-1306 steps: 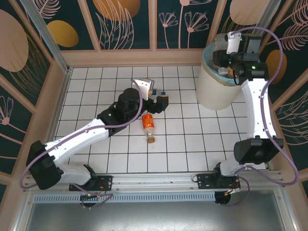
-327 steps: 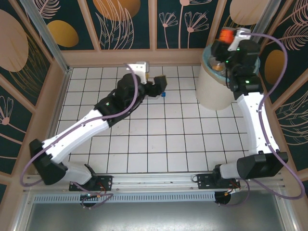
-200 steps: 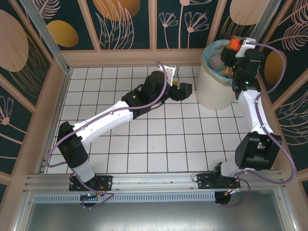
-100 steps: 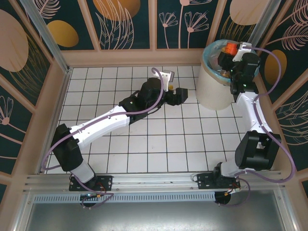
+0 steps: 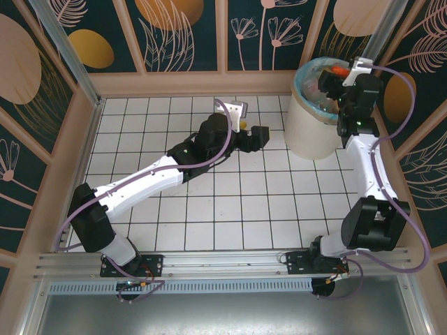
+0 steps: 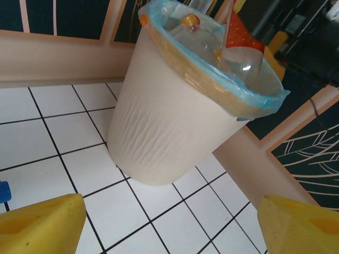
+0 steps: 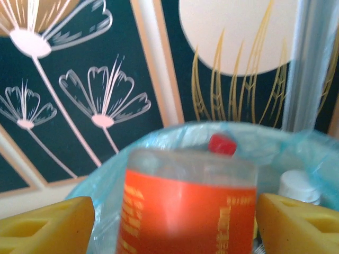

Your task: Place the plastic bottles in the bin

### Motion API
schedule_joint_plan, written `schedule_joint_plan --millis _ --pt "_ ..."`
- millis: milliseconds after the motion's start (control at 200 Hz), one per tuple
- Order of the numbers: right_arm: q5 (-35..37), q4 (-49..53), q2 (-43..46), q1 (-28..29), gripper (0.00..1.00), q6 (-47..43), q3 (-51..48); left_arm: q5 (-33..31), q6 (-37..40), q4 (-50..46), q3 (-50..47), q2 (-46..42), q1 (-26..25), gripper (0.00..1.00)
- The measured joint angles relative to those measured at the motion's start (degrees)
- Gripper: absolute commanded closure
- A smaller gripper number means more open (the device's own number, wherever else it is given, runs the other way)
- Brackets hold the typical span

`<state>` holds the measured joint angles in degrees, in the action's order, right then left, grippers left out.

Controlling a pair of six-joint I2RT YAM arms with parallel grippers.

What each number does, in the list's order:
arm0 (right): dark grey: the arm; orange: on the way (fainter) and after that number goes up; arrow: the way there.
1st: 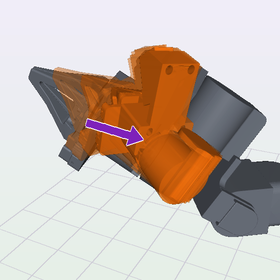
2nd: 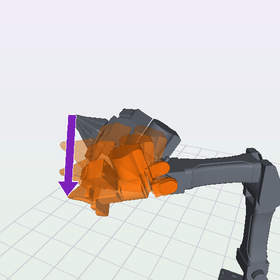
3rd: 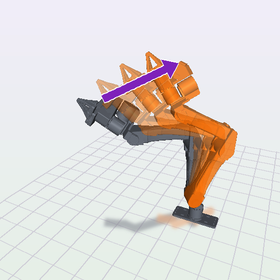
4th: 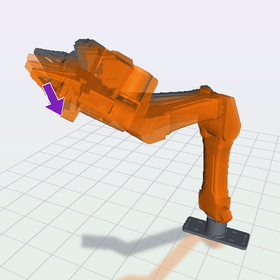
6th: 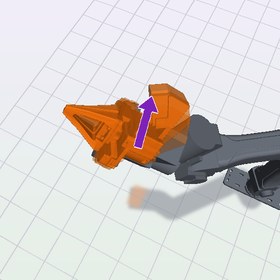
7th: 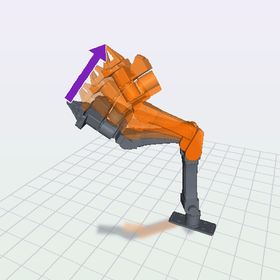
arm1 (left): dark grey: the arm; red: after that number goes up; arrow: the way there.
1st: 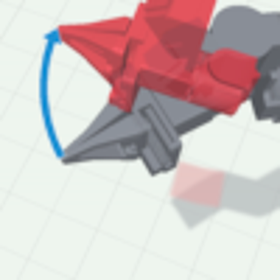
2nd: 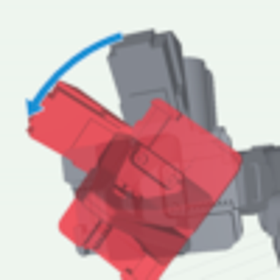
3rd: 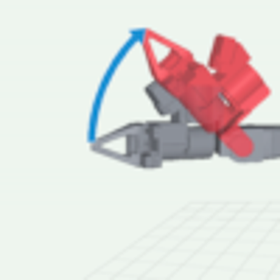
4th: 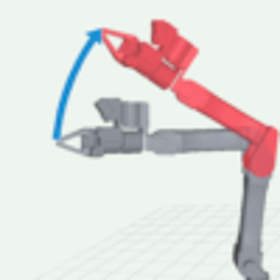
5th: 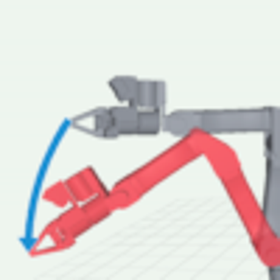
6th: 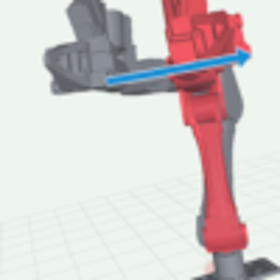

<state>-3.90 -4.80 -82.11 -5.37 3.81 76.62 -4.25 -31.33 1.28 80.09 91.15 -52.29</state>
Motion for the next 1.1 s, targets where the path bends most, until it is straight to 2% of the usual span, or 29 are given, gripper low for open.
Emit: schedule_joint_plan --millis 165,425,696,841,1101 --pt "4.5 1.2 0.9 0.0 0.25 -0.6 3.5 -0.6 0.0 0.1 0.0 0.0 0.0 0.15" --pt "5.0 6.5 -2.8 0.0 0.35 -2.0 10.6 -0.7 0.0 0.3 0.0 0.0 0.0 0.15" --pt "4.3 14.9 -4.6 -1.6 0.51 0.0 7.2 -0.7 0.0 2.0 -0.6 0.6 0.0 0.14" --pt "2.7 17.0 -6.9 -3.3 0.52 1.5 7.7 -0.7 0.2 2.3 -1.7 0.7 0.0 0.13" --pt "0.3 22.8 -12.8 -3.9 0.49 3.9 17.0 -0.7 1.5 2.6 -1.9 0.9 0.0 0.11"
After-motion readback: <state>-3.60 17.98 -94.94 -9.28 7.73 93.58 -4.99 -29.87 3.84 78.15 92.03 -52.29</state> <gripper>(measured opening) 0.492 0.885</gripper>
